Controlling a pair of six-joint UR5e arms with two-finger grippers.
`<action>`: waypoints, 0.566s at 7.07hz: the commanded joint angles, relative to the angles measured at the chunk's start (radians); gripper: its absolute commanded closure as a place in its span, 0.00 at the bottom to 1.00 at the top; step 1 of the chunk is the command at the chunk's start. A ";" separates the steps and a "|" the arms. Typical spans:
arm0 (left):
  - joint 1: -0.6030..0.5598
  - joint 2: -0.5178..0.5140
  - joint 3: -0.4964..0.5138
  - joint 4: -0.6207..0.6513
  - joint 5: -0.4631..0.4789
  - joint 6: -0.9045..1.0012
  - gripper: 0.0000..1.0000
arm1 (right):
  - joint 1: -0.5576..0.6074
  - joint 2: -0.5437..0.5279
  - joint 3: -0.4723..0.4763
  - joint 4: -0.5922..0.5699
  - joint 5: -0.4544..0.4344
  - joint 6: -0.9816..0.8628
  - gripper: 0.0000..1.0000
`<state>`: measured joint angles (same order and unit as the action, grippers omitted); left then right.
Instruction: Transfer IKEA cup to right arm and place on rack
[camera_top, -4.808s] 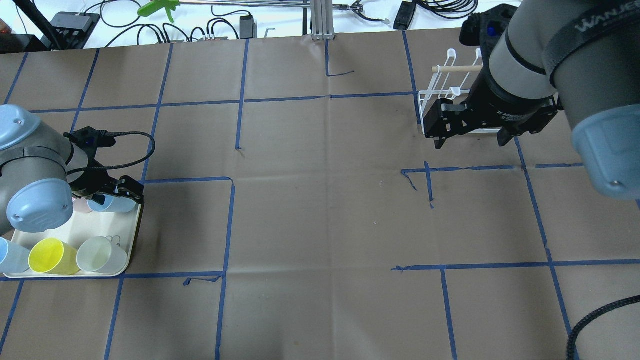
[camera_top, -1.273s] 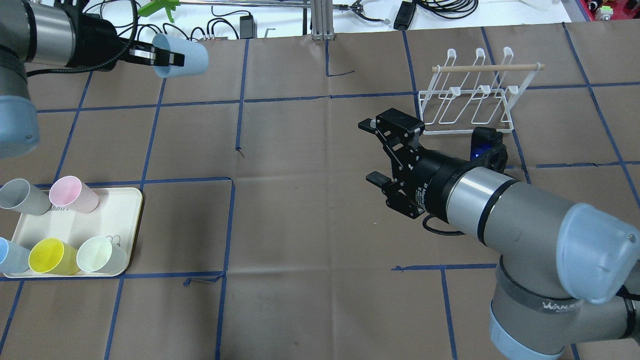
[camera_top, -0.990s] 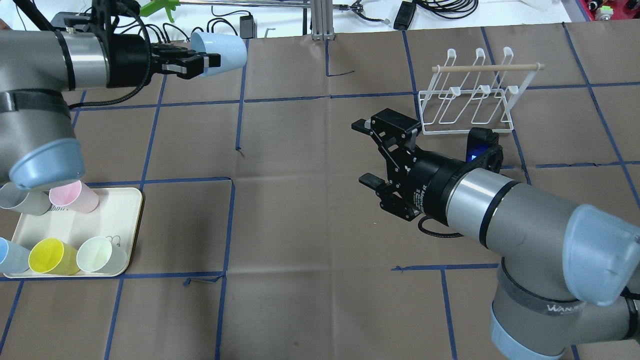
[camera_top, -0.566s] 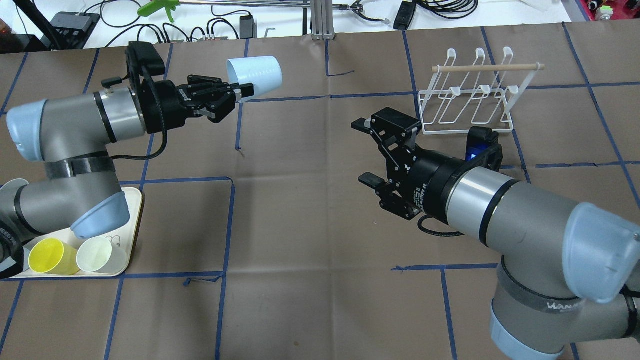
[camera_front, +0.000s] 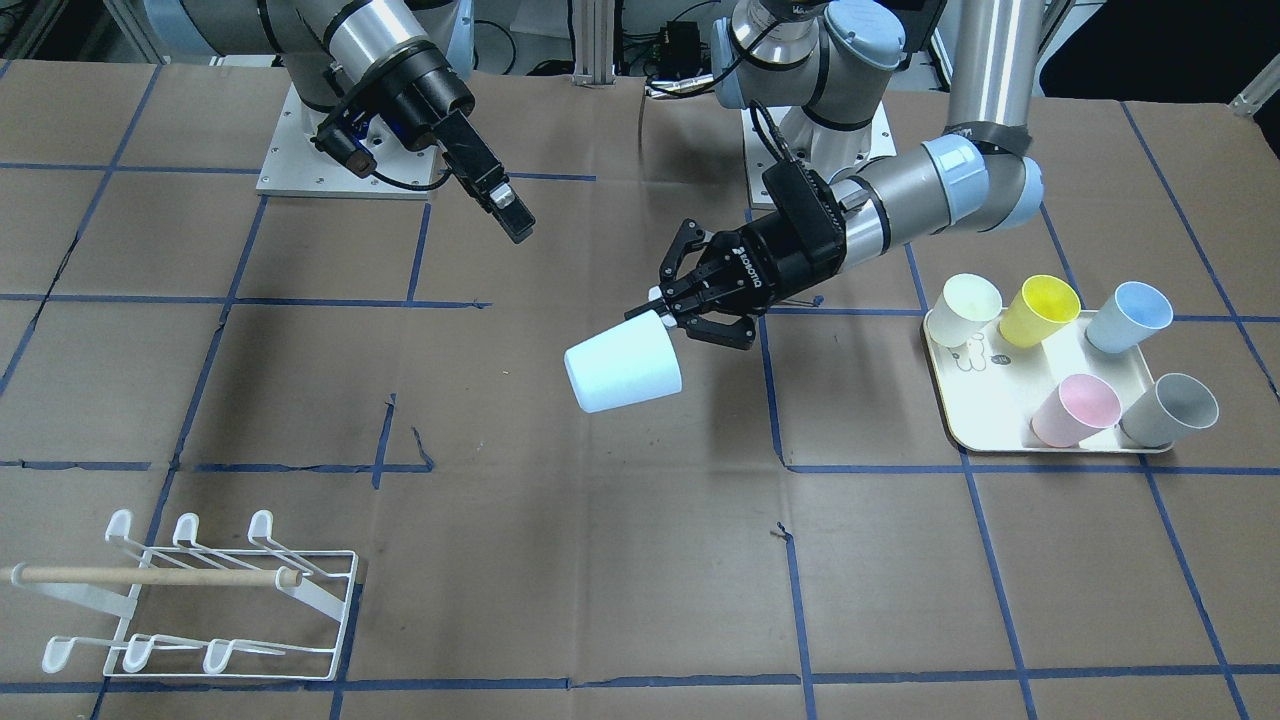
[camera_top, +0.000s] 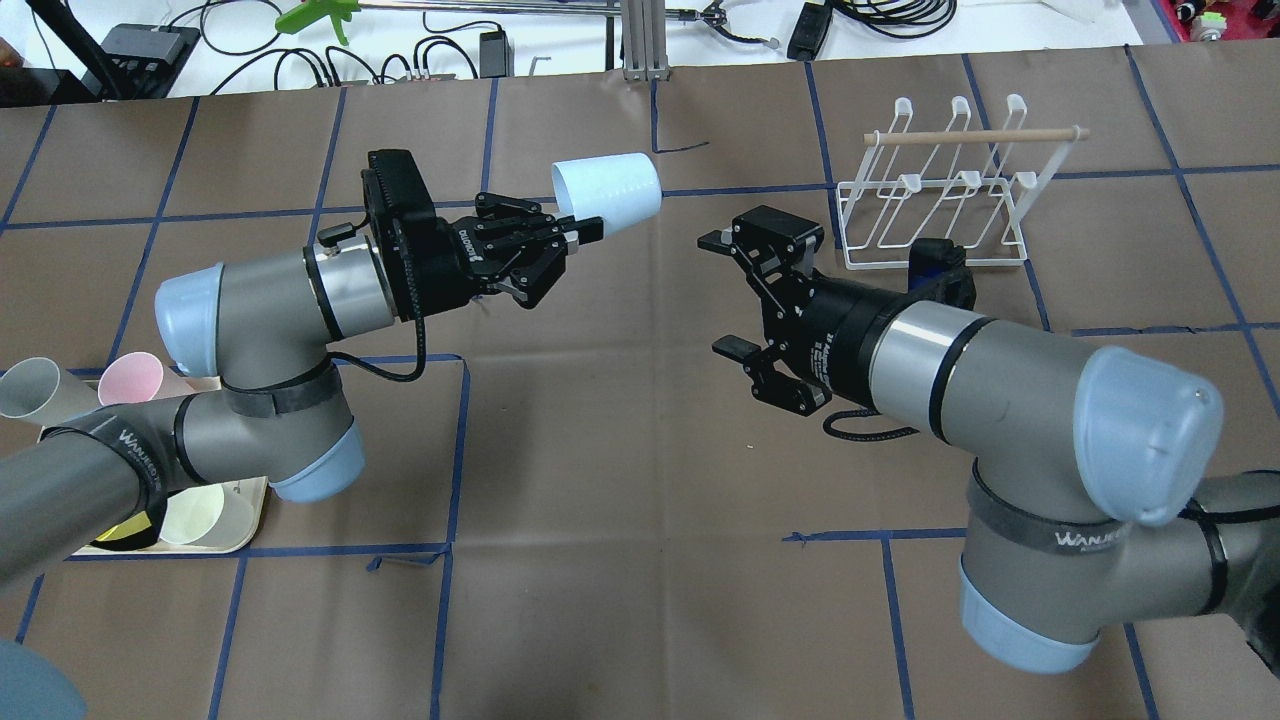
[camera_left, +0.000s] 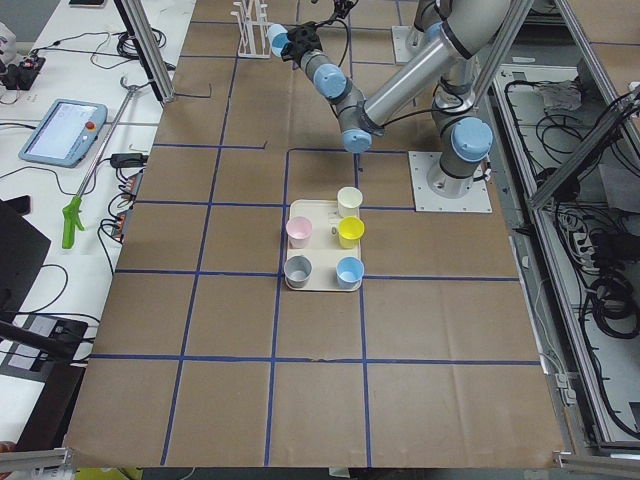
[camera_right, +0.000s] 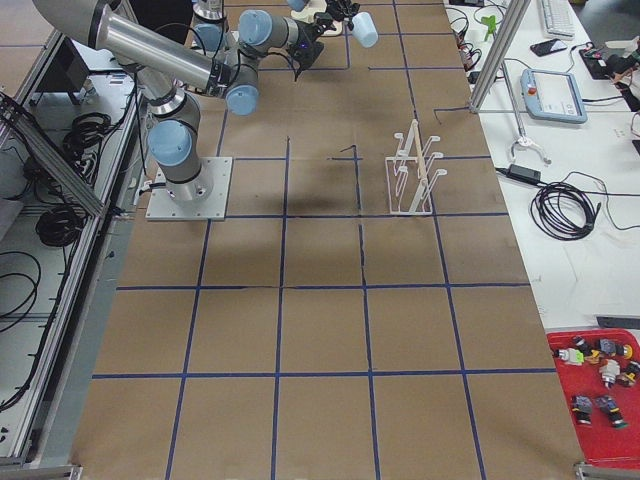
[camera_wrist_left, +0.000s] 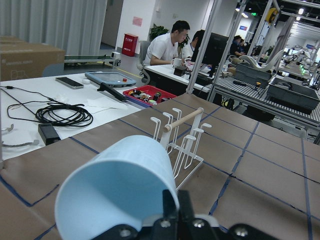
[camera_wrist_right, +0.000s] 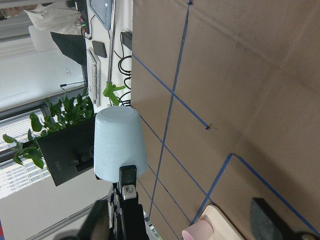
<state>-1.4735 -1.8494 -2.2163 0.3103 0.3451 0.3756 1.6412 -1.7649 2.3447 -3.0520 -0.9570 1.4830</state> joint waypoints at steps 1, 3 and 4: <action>-0.044 -0.033 -0.043 0.211 0.006 -0.141 0.98 | 0.000 0.036 -0.041 -0.001 -0.006 0.005 0.01; -0.050 -0.030 -0.045 0.217 0.006 -0.156 0.98 | 0.000 0.056 -0.044 0.001 -0.006 0.010 0.01; -0.050 -0.031 -0.045 0.217 0.006 -0.156 0.98 | 0.000 0.085 -0.056 -0.001 -0.006 0.010 0.01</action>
<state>-1.5219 -1.8795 -2.2597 0.5230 0.3512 0.2244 1.6413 -1.7078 2.2990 -3.0516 -0.9631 1.4919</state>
